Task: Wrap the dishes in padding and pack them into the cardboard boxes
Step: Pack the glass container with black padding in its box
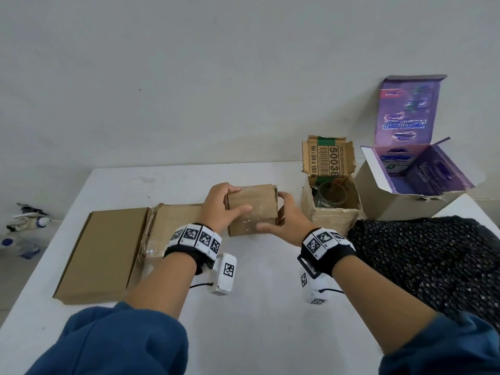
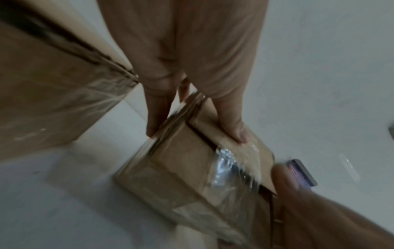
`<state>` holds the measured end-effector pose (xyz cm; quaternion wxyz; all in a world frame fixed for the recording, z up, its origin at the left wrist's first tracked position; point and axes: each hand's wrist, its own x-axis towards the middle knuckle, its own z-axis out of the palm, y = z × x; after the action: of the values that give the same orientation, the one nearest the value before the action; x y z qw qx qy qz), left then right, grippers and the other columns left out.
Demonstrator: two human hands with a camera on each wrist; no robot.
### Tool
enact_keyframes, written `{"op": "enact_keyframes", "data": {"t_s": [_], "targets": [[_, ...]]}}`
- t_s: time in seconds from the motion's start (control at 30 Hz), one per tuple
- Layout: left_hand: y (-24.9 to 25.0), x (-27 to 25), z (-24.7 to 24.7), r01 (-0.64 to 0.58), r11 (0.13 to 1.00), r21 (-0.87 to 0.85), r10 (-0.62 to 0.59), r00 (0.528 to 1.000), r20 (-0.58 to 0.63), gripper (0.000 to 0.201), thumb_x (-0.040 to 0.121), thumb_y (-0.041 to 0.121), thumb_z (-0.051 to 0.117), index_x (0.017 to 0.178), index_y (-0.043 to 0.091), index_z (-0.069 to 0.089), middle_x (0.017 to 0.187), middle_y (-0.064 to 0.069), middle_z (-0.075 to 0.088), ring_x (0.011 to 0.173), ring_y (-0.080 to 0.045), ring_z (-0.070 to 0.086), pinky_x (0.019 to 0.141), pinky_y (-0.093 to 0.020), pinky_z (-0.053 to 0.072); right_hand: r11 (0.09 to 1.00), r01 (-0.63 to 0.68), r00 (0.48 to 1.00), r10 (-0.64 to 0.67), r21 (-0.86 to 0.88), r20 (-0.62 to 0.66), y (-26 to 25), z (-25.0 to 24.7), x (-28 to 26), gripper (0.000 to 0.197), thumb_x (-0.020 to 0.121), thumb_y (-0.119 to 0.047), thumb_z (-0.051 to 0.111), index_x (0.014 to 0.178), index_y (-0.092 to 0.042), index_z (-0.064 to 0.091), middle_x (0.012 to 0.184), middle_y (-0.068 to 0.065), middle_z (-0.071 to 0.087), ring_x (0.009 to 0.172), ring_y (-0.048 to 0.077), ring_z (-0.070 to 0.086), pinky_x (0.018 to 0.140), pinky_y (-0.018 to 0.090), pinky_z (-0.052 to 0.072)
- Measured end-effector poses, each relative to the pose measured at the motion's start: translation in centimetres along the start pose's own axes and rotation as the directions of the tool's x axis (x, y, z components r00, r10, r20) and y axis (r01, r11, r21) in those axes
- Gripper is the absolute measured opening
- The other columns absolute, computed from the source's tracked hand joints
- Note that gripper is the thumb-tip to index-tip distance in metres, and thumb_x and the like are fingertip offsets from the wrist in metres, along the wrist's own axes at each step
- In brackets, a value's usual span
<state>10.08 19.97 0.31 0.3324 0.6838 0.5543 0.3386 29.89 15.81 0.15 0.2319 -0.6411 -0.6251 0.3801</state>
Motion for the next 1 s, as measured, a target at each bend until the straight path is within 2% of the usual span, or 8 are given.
{"op": "enact_keyframes", "data": {"t_s": [0.13, 0.23, 0.4, 0.53, 0.7, 0.77, 0.87, 1.0], "targets": [[0.1, -3.0, 0.4, -0.039, 0.998, 0.055, 0.038, 0.999, 0.017, 0.058, 0.061, 0.025, 0.087, 0.108, 0.012, 0.056, 0.118, 0.004, 0.041, 0.111, -0.007, 0.041, 0.095, -0.012, 0.032, 0.996, -0.004, 1.0, 0.005, -0.088, 0.009, 0.0, 0.1, -1.7, 0.089, 0.082, -0.04, 0.068, 0.146, -0.021, 0.009, 0.092, 0.006, 0.059, 0.085, 0.024, 0.061, 0.08, 0.033, 0.049], [0.5, -5.1, 1.1, -0.001, 0.993, 0.121, -0.006, 0.999, 0.051, 0.063, 0.059, 0.022, 0.088, 0.109, 0.009, 0.052, 0.122, 0.005, 0.032, 0.108, -0.005, 0.035, 0.085, 0.002, 0.023, 0.99, -0.027, 0.999, 0.03, -0.141, 0.014, 0.3, 0.4, -3.0, 0.077, 0.083, -0.029, 0.069, 0.141, -0.019, 0.019, 0.103, 0.013, 0.064, 0.093, 0.028, 0.062, 0.084, 0.036, 0.049], [0.7, -8.0, 2.9, 0.073, 0.958, 0.278, -0.085, 0.996, 0.033, 0.063, 0.054, 0.022, 0.09, 0.101, 0.011, 0.049, 0.123, 0.003, 0.029, 0.11, -0.01, 0.033, 0.099, -0.017, 0.026, 0.982, 0.001, 0.987, 0.029, -0.188, 0.157, 1.0, -1.6, -5.8, 0.062, 0.087, -0.03, 0.064, 0.137, -0.016, 0.03, 0.108, 0.009, 0.066, 0.1, 0.025, 0.061, 0.088, 0.036, 0.049], [1.7, -9.1, 4.4, 0.123, 0.911, 0.393, -0.132, 0.991, -0.005, 0.061, 0.059, 0.024, 0.087, 0.105, 0.017, 0.046, 0.135, -0.004, 0.027, 0.126, -0.021, 0.03, 0.111, -0.033, 0.026, 0.969, 0.033, 0.977, 0.021, -0.247, 0.212, 3.1, -5.6, -8.2, 0.052, 0.087, -0.04, 0.061, 0.131, -0.019, 0.043, 0.109, -0.001, 0.067, 0.102, 0.017, 0.061, 0.092, 0.032, 0.046], [5.2, -9.4, 7.8, 0.134, 0.709, 0.693, -0.121, 0.99, -0.068, 0.06, 0.066, 0.046, 0.075, 0.116, 0.026, 0.049, 0.148, -0.013, 0.021, 0.142, -0.034, 0.008, 0.113, -0.055, 0.002, 0.951, 0.036, 0.978, 0.029, -0.306, 0.207, 6.8, -13.0, -11.9, 0.043, 0.089, -0.035, 0.06, 0.125, -0.013, 0.052, 0.113, 0.007, 0.066, 0.106, 0.022, 0.06, 0.089, 0.027, 0.043], [7.6, -9.8, 10.5, 0.099, 0.746, 0.659, -0.06, 0.995, -0.083, 0.055, 0.069, 0.045, 0.071, 0.115, 0.021, 0.052, 0.139, -0.014, 0.037, 0.136, -0.035, 0.024, 0.109, -0.051, 0.019, 0.955, 0.007, 0.988, 0.04, -0.298, 0.152, 9.2, -16.0, -13.3, 0.038, 0.088, -0.033, 0.062, 0.118, -0.011, 0.057, 0.11, 0.009, 0.067, 0.101, 0.025, 0.063, 0.09, 0.03, 0.047], [11.6, -11.3, 15.8, -0.021, 0.909, 0.416, 0.034, 0.999, -0.023, 0.037, 0.078, 0.032, 0.068, 0.107, 0.011, 0.057, 0.109, -0.009, 0.058, 0.106, -0.028, 0.053, 0.09, -0.039, 0.042, 0.951, -0.077, 0.994, 0.097, -0.3, 0.053, 13.1, -19.9, -15.6, 0.027, 0.087, -0.029, 0.064, 0.106, -0.009, 0.061, 0.101, 0.012, 0.068, 0.095, 0.026, 0.063, 0.089, 0.034, 0.049], [16.3, -13.8, 23.4, 0.069, 0.959, 0.276, -0.124, 0.975, 0.184, 0.019, 0.084, 0.03, 0.067, 0.095, 0.015, 0.061, 0.083, 0.001, 0.062, 0.085, -0.021, 0.063, 0.077, -0.031, 0.05, 0.901, -0.194, 0.977, 0.213, -0.388, 0.006, 17.9, -23.1, -18.8, 0.013, 0.086, -0.027, 0.065, 0.089, -0.014, 0.061, 0.088, 0.006, 0.063, 0.095, 0.025, 0.063, 0.08, 0.028, 0.047]]}}
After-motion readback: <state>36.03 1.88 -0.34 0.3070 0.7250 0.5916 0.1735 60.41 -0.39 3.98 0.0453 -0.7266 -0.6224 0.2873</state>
